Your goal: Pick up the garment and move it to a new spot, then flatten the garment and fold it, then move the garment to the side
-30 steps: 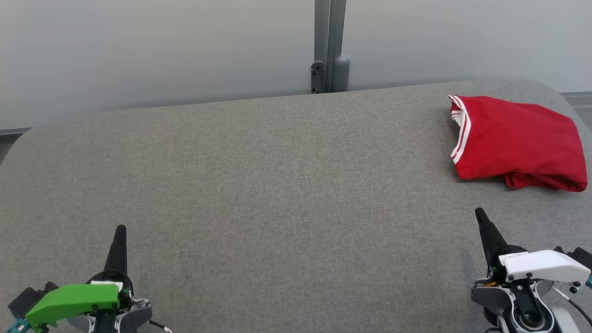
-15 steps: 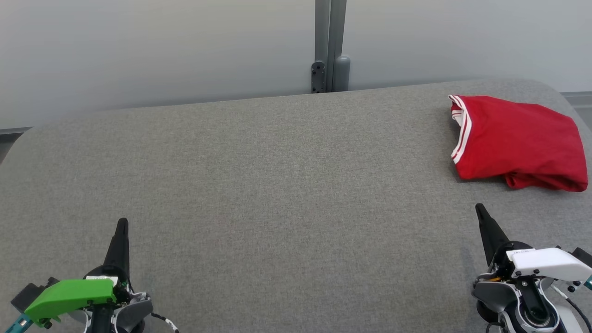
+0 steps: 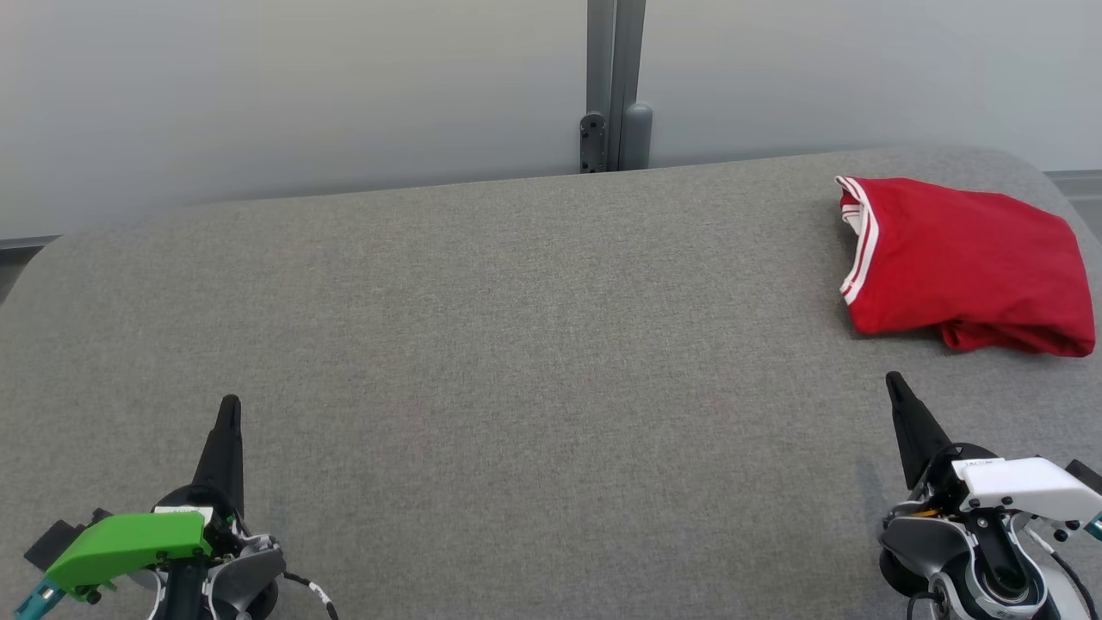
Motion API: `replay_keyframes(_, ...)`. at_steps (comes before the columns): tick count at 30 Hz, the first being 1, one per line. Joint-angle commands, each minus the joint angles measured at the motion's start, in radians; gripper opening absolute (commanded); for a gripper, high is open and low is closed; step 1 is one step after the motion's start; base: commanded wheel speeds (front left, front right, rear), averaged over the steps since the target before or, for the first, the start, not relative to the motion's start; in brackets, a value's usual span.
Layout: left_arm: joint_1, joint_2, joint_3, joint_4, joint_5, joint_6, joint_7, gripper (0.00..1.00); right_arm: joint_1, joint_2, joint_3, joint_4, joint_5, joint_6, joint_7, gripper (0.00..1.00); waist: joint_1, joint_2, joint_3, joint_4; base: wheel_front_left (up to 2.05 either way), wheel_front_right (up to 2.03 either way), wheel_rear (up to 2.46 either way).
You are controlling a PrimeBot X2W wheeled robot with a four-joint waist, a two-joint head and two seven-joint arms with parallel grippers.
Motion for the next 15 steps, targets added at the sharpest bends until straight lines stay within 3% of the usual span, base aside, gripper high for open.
replay_keyframes(1,-0.013,0.007,0.0,-0.002,0.0,-0.006,0.004,0.0,-0.007,-0.004,-0.002,-0.005,0.006,0.0,0.004,0.0,0.0,-0.0001,0.0,0.0,0.0,0.0,0.0)
replay_keyframes(15,-0.013,0.007,0.0,-0.003,0.0,-0.006,0.004,0.0,-0.007,-0.004,-0.002,-0.005,0.007,0.0,0.004,0.0,0.0,-0.0001,0.0,0.0,0.0,0.0,0.0)
